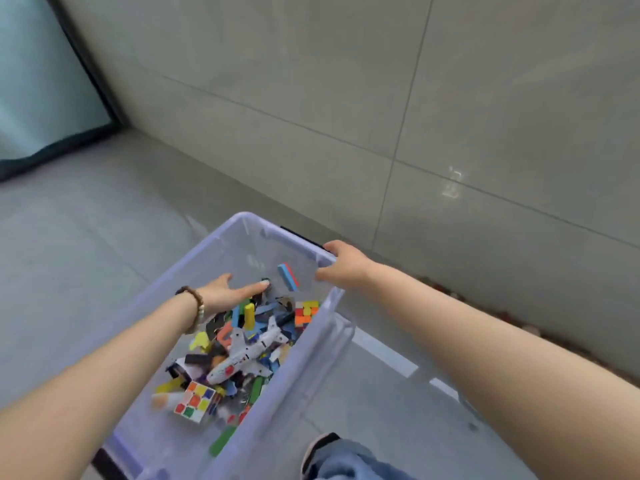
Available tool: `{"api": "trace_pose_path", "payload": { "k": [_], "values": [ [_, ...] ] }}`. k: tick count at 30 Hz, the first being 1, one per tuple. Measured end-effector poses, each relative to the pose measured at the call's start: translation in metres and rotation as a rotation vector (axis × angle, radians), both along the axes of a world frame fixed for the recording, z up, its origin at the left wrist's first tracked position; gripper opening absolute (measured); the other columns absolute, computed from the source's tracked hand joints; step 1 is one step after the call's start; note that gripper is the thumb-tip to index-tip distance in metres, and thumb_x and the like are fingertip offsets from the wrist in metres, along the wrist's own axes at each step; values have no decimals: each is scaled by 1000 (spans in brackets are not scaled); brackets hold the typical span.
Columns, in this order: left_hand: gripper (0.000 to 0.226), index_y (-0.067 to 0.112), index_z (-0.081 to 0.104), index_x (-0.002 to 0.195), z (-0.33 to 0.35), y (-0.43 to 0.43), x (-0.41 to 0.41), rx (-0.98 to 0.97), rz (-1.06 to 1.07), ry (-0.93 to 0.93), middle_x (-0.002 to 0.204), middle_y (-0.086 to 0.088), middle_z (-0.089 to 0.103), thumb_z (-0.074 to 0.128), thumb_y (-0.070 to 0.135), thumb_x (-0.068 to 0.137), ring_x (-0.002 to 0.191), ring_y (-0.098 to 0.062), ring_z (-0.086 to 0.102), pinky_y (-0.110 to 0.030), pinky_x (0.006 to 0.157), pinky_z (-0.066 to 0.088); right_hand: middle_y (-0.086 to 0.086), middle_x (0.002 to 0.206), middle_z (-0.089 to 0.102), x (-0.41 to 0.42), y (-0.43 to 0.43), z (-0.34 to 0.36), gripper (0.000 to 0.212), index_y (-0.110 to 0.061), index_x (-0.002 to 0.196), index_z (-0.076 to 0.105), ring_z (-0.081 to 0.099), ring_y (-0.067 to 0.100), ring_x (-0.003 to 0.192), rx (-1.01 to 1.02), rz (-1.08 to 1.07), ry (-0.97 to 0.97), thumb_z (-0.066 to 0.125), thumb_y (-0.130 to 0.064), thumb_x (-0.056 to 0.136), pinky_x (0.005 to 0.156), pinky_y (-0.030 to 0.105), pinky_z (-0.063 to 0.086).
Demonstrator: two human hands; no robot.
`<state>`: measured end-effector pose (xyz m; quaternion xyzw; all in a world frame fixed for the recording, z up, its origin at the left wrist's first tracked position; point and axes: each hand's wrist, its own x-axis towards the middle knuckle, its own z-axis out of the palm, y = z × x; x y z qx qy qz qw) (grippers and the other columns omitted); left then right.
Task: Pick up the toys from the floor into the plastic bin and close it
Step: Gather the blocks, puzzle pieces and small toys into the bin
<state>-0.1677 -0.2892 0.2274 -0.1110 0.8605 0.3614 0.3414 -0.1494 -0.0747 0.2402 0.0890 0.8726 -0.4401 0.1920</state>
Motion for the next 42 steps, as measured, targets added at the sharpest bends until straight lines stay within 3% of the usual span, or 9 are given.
{"api": "trace_pose_path", "payload": {
  "k": [3, 8, 11, 21, 29, 32, 37, 39, 42],
  "values": [
    [95, 14, 15, 149, 16, 11, -6, -110, -107, 287, 154, -7, 22, 67, 48, 78, 139, -25, 29, -38, 110, 28, 10, 145, 41, 19, 35, 6, 62, -11, 144, 32, 45, 24, 129, 102, -39, -5, 58, -16, 87, 99, 28, 39],
    [74, 19, 32, 142, 23, 120, 1, 153, -365, 500, 147, -1, 37, 63, 46, 81, 134, -15, 37, -28, 107, 31, 4, 138, 49, 73, 152, 6, 59, -18, 139, 41, 52, 20, 121, 51, -119, -171, 65, -27, 86, 103, 34, 43],
    [56, 16, 47, 130, -18, 192, 31, 288, -434, 471, 130, -2, 54, 65, 39, 82, 115, -13, 52, -23, 96, 39, 1, 129, 56, 124, 211, -27, 52, -18, 133, 49, 55, 16, 114, 37, -192, -228, 67, -23, 85, 93, 28, 45],
    [41, 26, 56, 120, -227, 293, 149, 120, -936, 150, 115, 5, 60, 68, 29, 81, 88, -13, 59, -26, 83, 50, 7, 116, 56, 285, 256, -227, 43, -11, 117, 58, 57, 19, 100, -92, -638, -412, 74, -14, 77, 85, 32, 51],
    [35, 20, 58, 116, -283, 289, 157, 220, -679, 217, 103, 4, 57, 68, 24, 82, 85, -13, 56, -23, 81, 47, 6, 104, 62, 266, 215, -299, 23, -13, 96, 65, 56, 12, 82, 74, -731, -114, 74, -12, 74, 78, 21, 45],
    [13, 15, 61, 102, -276, 297, 160, 413, -205, -66, 100, -9, 64, 56, 22, 92, 77, -20, 61, -27, 69, 54, 2, 93, 67, 255, 211, -296, 15, -13, 91, 68, 55, 7, 70, 45, -784, -93, 71, -10, 77, 71, 12, 44],
    [34, 10, 59, 97, -255, 315, 153, 673, 166, -636, 94, -9, 67, 33, 32, 100, 79, -18, 65, -27, 68, 57, -11, 87, 64, 219, 210, -263, 20, -17, 94, 68, 54, 3, 72, -302, -660, 101, 75, -11, 77, 69, 7, 43],
    [30, 9, 60, 87, -251, 318, 140, 729, 292, -588, 81, -5, 63, 39, 28, 99, 63, -12, 60, -20, 55, 54, -11, 97, 63, 212, 225, -263, 24, -19, 99, 67, 54, 6, 77, -222, -665, 117, 75, -14, 77, 69, 6, 42],
    [26, 15, 53, 70, -262, 314, 113, 448, 52, -100, 65, 1, 49, 58, 30, 90, 56, -12, 43, -23, 52, 42, -7, 102, 62, 217, 266, -268, 25, -19, 103, 66, 54, 9, 81, 64, -702, 127, 73, -15, 79, 68, 14, 40]
  ]
}}
